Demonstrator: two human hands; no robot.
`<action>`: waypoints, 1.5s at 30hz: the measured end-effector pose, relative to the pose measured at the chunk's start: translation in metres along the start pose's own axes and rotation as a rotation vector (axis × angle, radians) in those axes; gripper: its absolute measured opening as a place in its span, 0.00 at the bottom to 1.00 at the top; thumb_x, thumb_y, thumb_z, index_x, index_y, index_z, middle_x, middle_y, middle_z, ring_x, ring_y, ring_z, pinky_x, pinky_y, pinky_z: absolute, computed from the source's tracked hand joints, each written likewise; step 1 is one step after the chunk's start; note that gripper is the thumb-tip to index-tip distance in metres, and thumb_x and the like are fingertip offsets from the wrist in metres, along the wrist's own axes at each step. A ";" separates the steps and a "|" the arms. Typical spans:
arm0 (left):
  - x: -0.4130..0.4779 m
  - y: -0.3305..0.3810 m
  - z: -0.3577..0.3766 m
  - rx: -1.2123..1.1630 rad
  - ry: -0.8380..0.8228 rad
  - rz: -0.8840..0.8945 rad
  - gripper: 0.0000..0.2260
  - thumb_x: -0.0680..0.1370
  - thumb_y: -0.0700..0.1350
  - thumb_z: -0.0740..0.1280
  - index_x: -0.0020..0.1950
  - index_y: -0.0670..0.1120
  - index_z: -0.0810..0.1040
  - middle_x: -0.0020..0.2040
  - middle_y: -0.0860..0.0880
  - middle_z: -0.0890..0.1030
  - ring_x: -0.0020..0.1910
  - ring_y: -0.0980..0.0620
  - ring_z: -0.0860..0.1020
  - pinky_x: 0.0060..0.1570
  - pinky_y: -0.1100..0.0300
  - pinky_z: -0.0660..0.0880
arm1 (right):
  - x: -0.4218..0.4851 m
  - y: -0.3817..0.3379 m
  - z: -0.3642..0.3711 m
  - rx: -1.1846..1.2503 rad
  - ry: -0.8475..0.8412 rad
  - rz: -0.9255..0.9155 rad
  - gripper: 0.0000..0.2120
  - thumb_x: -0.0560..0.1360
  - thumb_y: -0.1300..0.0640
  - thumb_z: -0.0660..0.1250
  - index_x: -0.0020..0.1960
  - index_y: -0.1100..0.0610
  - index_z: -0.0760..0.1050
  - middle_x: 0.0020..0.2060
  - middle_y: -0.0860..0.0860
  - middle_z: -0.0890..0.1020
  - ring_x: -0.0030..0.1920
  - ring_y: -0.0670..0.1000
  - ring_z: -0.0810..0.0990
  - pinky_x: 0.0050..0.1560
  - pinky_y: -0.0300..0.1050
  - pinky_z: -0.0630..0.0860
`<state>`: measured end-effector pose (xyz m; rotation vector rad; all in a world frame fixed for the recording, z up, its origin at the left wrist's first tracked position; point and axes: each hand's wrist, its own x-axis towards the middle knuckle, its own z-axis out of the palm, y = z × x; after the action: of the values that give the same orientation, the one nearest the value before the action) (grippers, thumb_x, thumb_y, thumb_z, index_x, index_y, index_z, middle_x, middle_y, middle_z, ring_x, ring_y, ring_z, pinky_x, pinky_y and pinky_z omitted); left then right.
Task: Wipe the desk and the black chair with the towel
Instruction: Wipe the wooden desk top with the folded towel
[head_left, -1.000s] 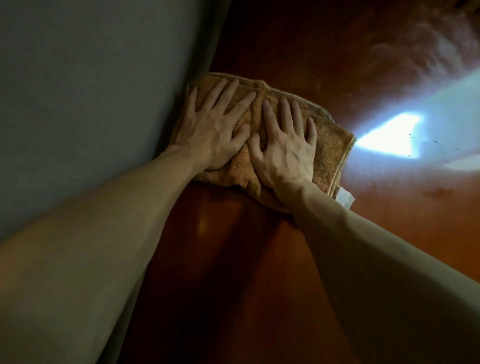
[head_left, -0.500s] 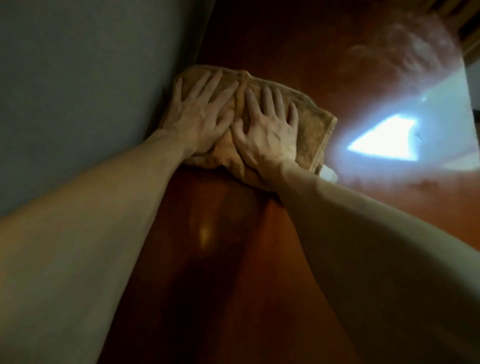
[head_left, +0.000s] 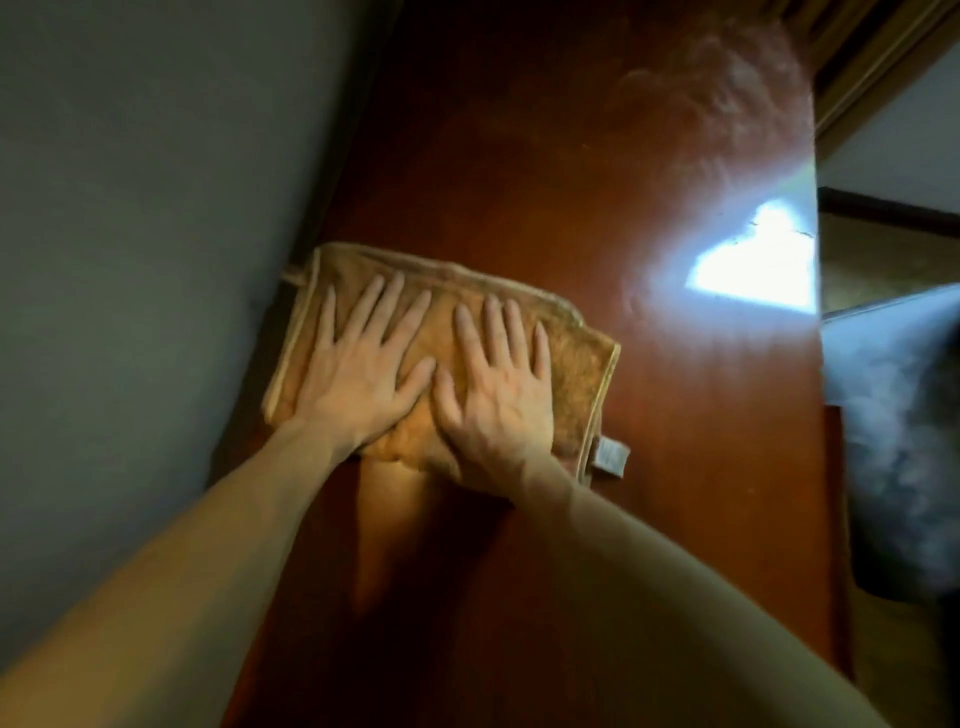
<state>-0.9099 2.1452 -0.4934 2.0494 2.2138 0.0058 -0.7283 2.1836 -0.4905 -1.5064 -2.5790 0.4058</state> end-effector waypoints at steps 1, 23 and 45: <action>-0.020 0.010 0.003 0.008 -0.006 -0.015 0.34 0.81 0.64 0.48 0.85 0.52 0.52 0.85 0.45 0.53 0.84 0.46 0.50 0.80 0.34 0.46 | -0.020 0.002 -0.002 0.002 -0.022 -0.020 0.34 0.81 0.39 0.52 0.84 0.51 0.54 0.83 0.57 0.54 0.83 0.57 0.47 0.81 0.62 0.45; -0.287 0.228 0.048 0.010 -0.014 -0.049 0.33 0.83 0.65 0.49 0.85 0.54 0.52 0.86 0.46 0.51 0.85 0.47 0.48 0.79 0.34 0.48 | -0.351 0.099 -0.017 -0.071 -0.039 -0.063 0.32 0.83 0.38 0.54 0.84 0.48 0.55 0.83 0.54 0.55 0.83 0.55 0.48 0.81 0.62 0.50; -0.198 0.287 0.047 0.058 0.004 -0.064 0.34 0.81 0.66 0.47 0.85 0.55 0.51 0.86 0.47 0.50 0.85 0.48 0.47 0.79 0.35 0.47 | -0.275 0.200 -0.038 -0.025 -0.023 -0.222 0.34 0.80 0.36 0.54 0.83 0.46 0.56 0.83 0.53 0.55 0.83 0.54 0.48 0.81 0.60 0.46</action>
<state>-0.6062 1.9680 -0.4970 2.0073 2.3077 -0.0610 -0.4165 2.0443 -0.5053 -1.2103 -2.7386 0.3676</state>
